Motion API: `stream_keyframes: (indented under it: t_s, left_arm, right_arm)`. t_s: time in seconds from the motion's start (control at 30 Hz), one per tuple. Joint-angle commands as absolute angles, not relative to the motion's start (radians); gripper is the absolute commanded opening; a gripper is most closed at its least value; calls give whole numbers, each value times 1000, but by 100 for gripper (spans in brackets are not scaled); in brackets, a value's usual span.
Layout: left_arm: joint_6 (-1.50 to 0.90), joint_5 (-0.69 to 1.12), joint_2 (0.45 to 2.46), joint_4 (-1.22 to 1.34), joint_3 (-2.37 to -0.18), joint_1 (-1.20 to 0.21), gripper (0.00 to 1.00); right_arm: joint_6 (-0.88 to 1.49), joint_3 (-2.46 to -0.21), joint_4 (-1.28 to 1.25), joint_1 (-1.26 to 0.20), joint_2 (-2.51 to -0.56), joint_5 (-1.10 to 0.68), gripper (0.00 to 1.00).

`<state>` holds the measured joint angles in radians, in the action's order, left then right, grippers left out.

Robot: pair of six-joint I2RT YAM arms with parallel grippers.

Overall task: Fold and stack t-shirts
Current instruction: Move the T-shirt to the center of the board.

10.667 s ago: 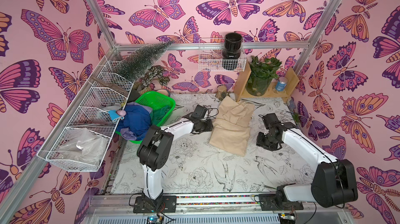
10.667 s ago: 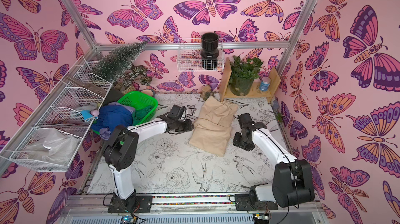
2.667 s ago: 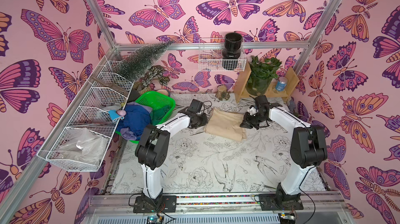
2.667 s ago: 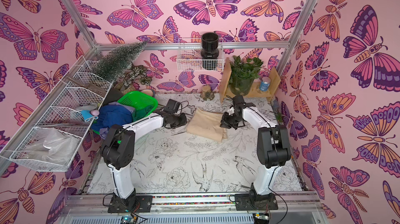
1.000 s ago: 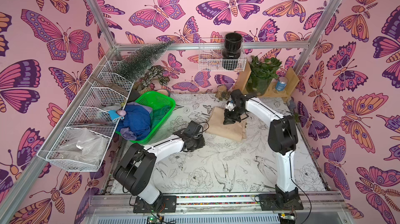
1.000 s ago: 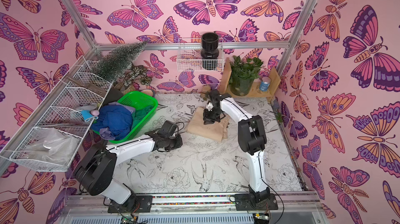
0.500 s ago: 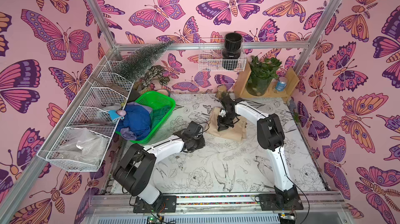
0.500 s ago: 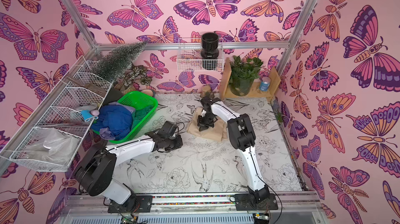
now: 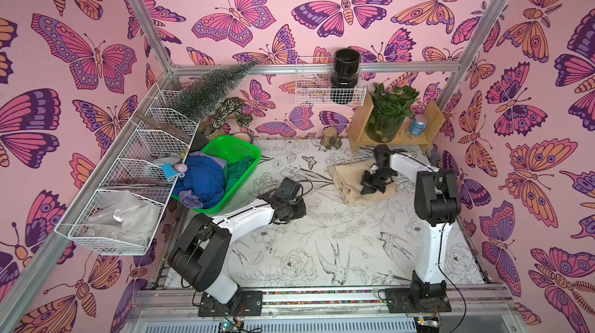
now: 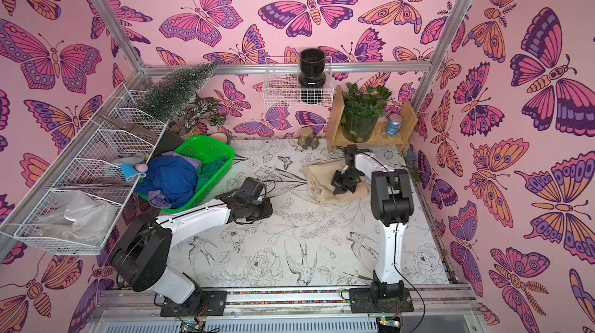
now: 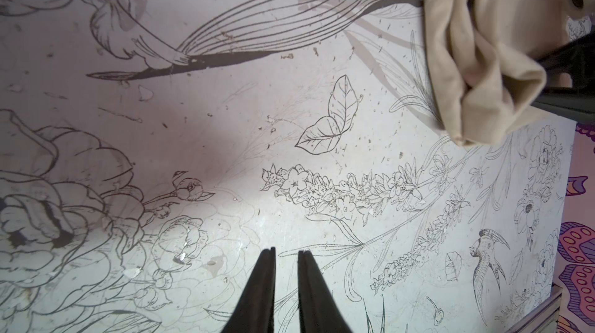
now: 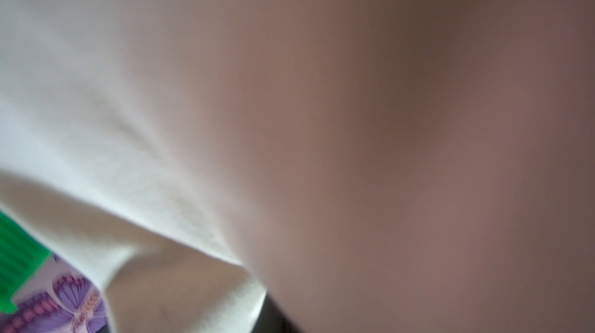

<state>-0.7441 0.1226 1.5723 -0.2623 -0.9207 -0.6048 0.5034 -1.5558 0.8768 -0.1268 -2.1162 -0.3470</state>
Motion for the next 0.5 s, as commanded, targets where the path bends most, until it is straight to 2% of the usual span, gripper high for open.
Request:
stream_keyframes:
  t_s: [0.0, 0.3, 0.4, 0.47]
  left_arm:
    - [-721, 118, 1577, -283, -942, -606, 19]
    - [-732, 123, 1591, -282, -945, -606, 19]
    - [-740, 124, 1592, -280, -939, -606, 19]
    - [-744, 124, 1592, -279, -936, -607, 19]
  right_arm:
    - [487, -1453, 896, -39, -2053, -178, 0]
    - [454, -1244, 867, 250, -1892, -130, 0]
    - [462, -1224, 871, 290, -1840, -91, 0]
    - [470, -1220, 852, 279, -1797, -160, 0]
